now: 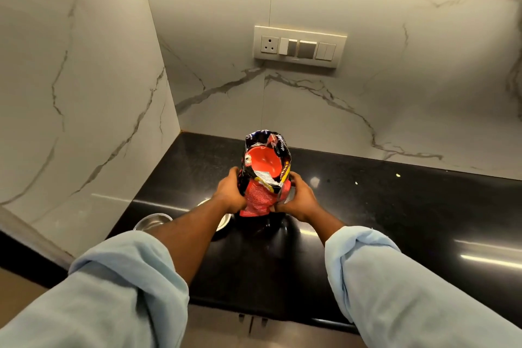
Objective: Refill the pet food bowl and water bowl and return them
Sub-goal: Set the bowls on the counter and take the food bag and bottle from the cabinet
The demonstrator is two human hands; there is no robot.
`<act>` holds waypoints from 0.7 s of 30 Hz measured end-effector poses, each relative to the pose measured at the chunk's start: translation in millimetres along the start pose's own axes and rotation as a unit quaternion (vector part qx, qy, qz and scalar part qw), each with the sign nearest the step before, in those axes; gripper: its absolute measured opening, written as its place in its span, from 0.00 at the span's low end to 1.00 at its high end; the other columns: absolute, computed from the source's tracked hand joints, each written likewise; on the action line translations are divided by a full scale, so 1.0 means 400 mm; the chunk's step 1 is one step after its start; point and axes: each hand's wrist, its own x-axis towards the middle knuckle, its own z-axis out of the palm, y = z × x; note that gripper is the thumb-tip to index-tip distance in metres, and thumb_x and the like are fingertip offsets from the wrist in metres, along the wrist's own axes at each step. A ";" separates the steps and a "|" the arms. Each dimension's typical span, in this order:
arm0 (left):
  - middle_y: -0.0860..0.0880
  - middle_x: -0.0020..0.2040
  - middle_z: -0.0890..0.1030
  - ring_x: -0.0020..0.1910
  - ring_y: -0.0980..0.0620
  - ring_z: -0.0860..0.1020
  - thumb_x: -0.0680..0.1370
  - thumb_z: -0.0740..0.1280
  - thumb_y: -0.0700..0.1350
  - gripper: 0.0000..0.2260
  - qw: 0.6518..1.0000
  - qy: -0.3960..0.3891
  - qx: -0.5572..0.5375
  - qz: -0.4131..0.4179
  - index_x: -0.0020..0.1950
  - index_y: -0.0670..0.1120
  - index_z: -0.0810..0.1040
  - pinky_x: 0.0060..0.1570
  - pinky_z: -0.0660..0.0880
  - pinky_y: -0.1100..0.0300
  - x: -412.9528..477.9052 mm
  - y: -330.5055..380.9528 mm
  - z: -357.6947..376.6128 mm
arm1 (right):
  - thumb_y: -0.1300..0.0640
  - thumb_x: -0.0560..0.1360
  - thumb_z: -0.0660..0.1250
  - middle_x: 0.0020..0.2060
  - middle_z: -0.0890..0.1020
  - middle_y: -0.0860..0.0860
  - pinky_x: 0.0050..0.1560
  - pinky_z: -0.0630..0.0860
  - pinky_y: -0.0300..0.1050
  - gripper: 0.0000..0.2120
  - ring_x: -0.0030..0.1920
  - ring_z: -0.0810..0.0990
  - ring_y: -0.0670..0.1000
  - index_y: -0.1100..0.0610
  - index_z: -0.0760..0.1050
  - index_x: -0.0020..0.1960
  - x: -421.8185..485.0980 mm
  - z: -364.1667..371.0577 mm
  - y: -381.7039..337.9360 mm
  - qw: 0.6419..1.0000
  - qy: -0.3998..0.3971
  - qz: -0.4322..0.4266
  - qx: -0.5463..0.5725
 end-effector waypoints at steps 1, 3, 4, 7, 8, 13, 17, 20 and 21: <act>0.42 0.73 0.75 0.71 0.40 0.76 0.71 0.78 0.35 0.49 1.000 0.001 -0.001 0.006 0.85 0.48 0.53 0.60 0.75 0.54 -0.014 0.006 -0.011 | 0.42 0.50 0.86 0.70 0.75 0.50 0.71 0.75 0.64 0.61 0.73 0.73 0.57 0.44 0.63 0.78 -0.027 -0.013 -0.028 1.000 0.007 0.003 -0.005; 0.41 0.75 0.73 0.73 0.40 0.74 0.69 0.80 0.35 0.53 1.000 0.006 -0.002 0.018 0.86 0.48 0.52 0.61 0.75 0.54 -0.033 0.013 -0.030 | 0.45 0.55 0.85 0.72 0.74 0.53 0.71 0.75 0.64 0.57 0.74 0.72 0.59 0.48 0.62 0.80 -0.059 -0.029 -0.065 0.999 0.018 0.006 -0.026; 0.40 0.76 0.72 0.74 0.40 0.74 0.69 0.81 0.36 0.53 1.000 0.010 -0.003 0.030 0.86 0.48 0.52 0.63 0.75 0.53 -0.050 0.018 -0.041 | 0.46 0.59 0.84 0.72 0.74 0.54 0.71 0.74 0.64 0.55 0.75 0.71 0.60 0.49 0.62 0.80 -0.081 -0.037 -0.087 0.999 0.023 0.005 -0.041; 0.40 0.76 0.70 0.75 0.39 0.71 0.70 0.81 0.38 0.50 0.998 0.024 0.001 0.063 0.84 0.46 0.55 0.69 0.74 0.48 -0.090 0.034 -0.071 | 0.48 0.68 0.80 0.73 0.73 0.58 0.73 0.73 0.62 0.48 0.76 0.69 0.61 0.51 0.60 0.82 -0.130 -0.053 -0.132 0.995 0.046 -0.001 -0.084; 0.40 0.76 0.70 0.75 0.40 0.71 0.71 0.81 0.39 0.48 0.997 0.032 0.003 0.072 0.84 0.46 0.57 0.70 0.73 0.47 -0.100 0.040 -0.078 | 0.49 0.70 0.79 0.74 0.73 0.58 0.73 0.72 0.61 0.47 0.76 0.69 0.61 0.52 0.60 0.82 -0.144 -0.060 -0.148 0.994 0.055 -0.005 -0.094; 0.41 0.71 0.72 0.71 0.42 0.73 0.73 0.79 0.43 0.36 0.988 0.071 0.038 0.134 0.78 0.45 0.66 0.68 0.72 0.50 -0.161 0.080 -0.121 | 0.52 0.73 0.77 0.72 0.75 0.56 0.72 0.72 0.56 0.38 0.74 0.70 0.59 0.53 0.66 0.80 -0.221 -0.090 -0.220 0.989 0.102 -0.033 -0.101; 0.42 0.71 0.72 0.71 0.42 0.73 0.75 0.78 0.48 0.33 0.976 0.099 0.056 0.184 0.76 0.45 0.69 0.69 0.72 0.49 -0.201 0.124 -0.153 | 0.51 0.73 0.78 0.68 0.79 0.55 0.69 0.76 0.52 0.31 0.70 0.76 0.56 0.54 0.73 0.73 -0.280 -0.132 -0.258 0.987 0.116 -0.040 -0.108; 0.44 0.71 0.73 0.69 0.43 0.74 0.76 0.77 0.49 0.31 0.969 0.110 0.059 0.214 0.76 0.44 0.70 0.68 0.74 0.49 -0.218 0.159 -0.167 | 0.51 0.74 0.78 0.67 0.80 0.54 0.66 0.76 0.48 0.29 0.68 0.78 0.54 0.54 0.75 0.72 -0.314 -0.178 -0.275 0.984 0.133 -0.039 -0.112; 0.44 0.70 0.73 0.68 0.44 0.75 0.76 0.76 0.49 0.30 0.966 0.112 0.060 0.226 0.75 0.45 0.71 0.67 0.75 0.50 -0.224 0.176 -0.171 | 0.51 0.74 0.78 0.66 0.80 0.54 0.66 0.76 0.48 0.28 0.67 0.78 0.54 0.54 0.75 0.72 -0.323 -0.200 -0.281 0.983 0.143 -0.040 -0.112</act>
